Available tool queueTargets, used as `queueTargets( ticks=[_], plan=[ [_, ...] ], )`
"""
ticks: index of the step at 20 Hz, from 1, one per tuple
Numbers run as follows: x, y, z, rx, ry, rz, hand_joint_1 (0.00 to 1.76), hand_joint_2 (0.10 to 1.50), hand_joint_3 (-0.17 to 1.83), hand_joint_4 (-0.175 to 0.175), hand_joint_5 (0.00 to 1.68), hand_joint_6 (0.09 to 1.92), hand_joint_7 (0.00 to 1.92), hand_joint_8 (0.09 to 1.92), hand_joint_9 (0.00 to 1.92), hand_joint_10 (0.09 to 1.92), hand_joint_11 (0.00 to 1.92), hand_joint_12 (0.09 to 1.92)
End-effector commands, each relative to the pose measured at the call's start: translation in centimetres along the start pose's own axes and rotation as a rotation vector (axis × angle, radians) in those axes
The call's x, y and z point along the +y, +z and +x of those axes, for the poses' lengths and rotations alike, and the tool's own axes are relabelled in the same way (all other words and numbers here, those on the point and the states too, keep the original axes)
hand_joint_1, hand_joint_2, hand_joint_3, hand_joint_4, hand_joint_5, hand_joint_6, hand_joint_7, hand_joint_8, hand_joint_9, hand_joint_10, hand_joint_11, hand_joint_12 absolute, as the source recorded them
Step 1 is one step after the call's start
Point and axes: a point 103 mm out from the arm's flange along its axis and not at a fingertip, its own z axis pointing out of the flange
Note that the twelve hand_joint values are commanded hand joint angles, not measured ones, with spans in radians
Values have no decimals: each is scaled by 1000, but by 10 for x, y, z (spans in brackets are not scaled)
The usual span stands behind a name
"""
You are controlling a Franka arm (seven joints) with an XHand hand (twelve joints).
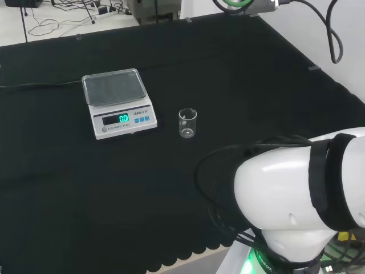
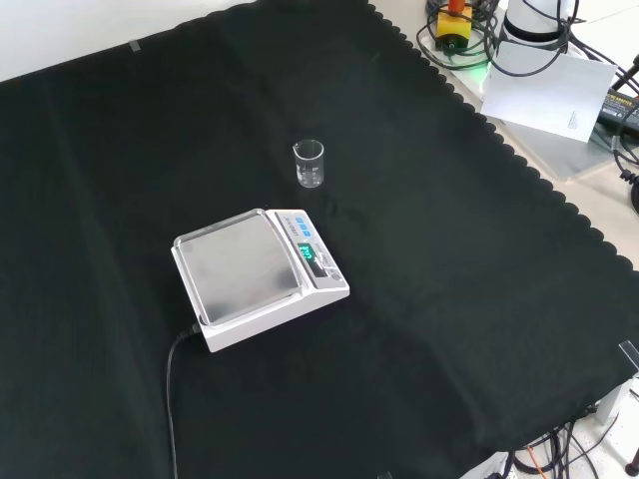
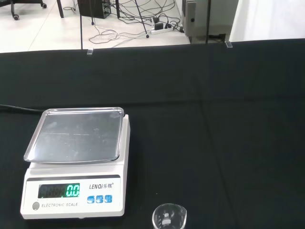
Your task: Pick up the beaker.
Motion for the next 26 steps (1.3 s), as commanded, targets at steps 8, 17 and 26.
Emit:
queueTargets(
  ticks=[8, 17, 26],
  plan=[
    [22, 15, 4, 6, -33, 16, 522, 776, 411, -12, 310, 232, 252, 675, 406, 779, 0, 1510],
    [46, 55, -1, 54, -49, 97, 523, 780, 403, -13, 317, 221, 253, 675, 407, 779, 0, 1512],
    [54, 96, -7, 96, -63, 152, 523, 784, 397, -13, 322, 212, 252, 675, 406, 779, 0, 1510]
  ],
)
